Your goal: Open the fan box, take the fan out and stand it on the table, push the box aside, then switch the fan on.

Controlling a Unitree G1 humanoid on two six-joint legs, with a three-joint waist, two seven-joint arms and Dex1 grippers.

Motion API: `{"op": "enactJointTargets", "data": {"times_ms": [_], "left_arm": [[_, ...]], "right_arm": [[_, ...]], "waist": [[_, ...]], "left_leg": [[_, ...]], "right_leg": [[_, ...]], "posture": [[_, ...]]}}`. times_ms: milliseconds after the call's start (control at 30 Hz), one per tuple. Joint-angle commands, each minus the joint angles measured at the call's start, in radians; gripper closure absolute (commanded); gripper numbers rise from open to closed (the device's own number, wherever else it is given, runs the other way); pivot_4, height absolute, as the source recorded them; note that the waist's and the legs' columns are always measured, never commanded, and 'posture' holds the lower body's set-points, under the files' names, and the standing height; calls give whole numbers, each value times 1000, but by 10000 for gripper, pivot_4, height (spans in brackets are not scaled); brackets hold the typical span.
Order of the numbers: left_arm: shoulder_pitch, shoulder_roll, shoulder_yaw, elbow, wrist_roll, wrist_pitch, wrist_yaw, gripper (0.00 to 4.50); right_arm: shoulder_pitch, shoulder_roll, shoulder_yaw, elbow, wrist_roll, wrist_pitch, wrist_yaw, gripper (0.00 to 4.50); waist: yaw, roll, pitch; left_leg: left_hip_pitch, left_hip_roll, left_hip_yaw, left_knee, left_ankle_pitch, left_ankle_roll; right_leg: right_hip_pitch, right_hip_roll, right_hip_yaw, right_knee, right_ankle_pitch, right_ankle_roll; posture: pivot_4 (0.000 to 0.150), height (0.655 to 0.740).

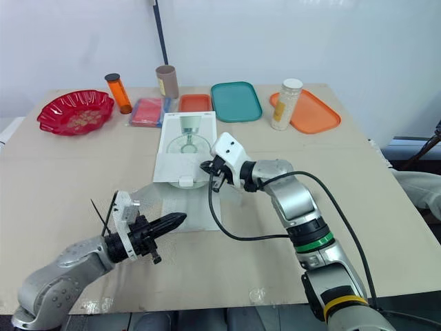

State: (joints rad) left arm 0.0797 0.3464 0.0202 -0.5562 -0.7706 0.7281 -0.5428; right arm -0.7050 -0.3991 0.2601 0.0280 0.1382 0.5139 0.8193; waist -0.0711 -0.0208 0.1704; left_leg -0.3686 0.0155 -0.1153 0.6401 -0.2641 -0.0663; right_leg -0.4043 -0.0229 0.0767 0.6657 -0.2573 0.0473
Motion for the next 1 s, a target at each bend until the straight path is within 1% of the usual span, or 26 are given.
{"op": "enactJointTargets", "data": {"times_ms": [33, 200, 467, 500, 567, 667, 700, 733, 767, 900, 1000], "left_arm": [[9, -33, 43, -8, -64, 0, 35, 45000], [-17, -113, 87, 52, -171, 31, 124, 45000], [-61, -164, 87, 154, -171, 27, 179, 45000], [-63, -167, 92, 159, -171, 25, 188, 40782], [-63, -168, 97, 165, -178, 25, 185, 38745], [-63, -174, 106, 157, -218, 32, 176, 27178], [-66, -177, 106, 158, -222, 35, 184, 24862], [-73, -181, 105, 164, -225, 39, 196, 20445], [-82, -188, 103, 174, -220, 37, 205, 17204], [-105, -209, 85, 199, -202, 28, 215, 17204], [-114, -210, 56, 220, -162, 21, 203, 17204]], "right_arm": [[-9, -1, 7, 4, -10, -10, 10, 44556], [-1, -4, 11, 3, -19, -16, 15, 44556], [9, -10, 11, -11, -26, -16, 16, 44556], [11, -11, 12, -13, -28, -17, 16, 45000], [12, -12, 12, -14, -30, -18, 16, 45000], [15, -11, 12, -17, -31, -16, 15, 45000], [16, -10, 12, -18, -32, -15, 15, 45000], [17, -10, 12, -20, -32, -14, 14, 45000], [18, -8, 13, -22, -32, -13, 12, 45000], [22, -8, 13, -30, -32, -8, 10, 45000], [20, -8, 12, -29, -32, -7, 9, 45000]], "waist": [[0, 0, 0], [1, 0, 0], [2, 0, 0], [2, 0, 0], [2, 0, 0], [2, 0, 0], [2, 0, 0], [2, 0, 0], [2, 0, 0], [3, 0, 0], [3, 0, 0]], "left_leg": [[0, 0, 0, 0, 0, 0], [0, 0, 0, 0, 0, 0], [0, 0, 0, 0, 0, 0], [0, 0, 0, 0, 0, 0], [0, 0, 0, 0, 0, 0], [0, 0, 0, 0, 0, -1], [0, 0, 0, 0, 0, -1], [0, 0, 0, 0, 0, -1], [0, 0, 0, 0, 0, -1], [0, 0, 0, 0, 1, -1], [0, 0, 0, 0, 1, -1]], "right_leg": [[0, 0, 0, 0, 0, 0], [0, 0, 0, 0, 0, 0], [0, 0, 0, 0, 0, 0], [0, 0, 0, 0, 0, 0], [0, 0, 0, 0, 0, 0], [0, 0, 0, 0, 0, 0], [0, 0, 0, 0, 0, 0], [0, 0, 0, 0, 0, 0], [0, 0, 0, 0, 0, 0], [0, 0, 0, 0, 0, 0], [0, 0, 0, 0, 0, 0]], "posture": [[1500, 7400], [1500, 7400], [1500, 7400], [1500, 7400], [1500, 7400], [1500, 7400], [1500, 7400], [1500, 7400], [1500, 7400], [1500, 7400], [1500, 7400]]}}
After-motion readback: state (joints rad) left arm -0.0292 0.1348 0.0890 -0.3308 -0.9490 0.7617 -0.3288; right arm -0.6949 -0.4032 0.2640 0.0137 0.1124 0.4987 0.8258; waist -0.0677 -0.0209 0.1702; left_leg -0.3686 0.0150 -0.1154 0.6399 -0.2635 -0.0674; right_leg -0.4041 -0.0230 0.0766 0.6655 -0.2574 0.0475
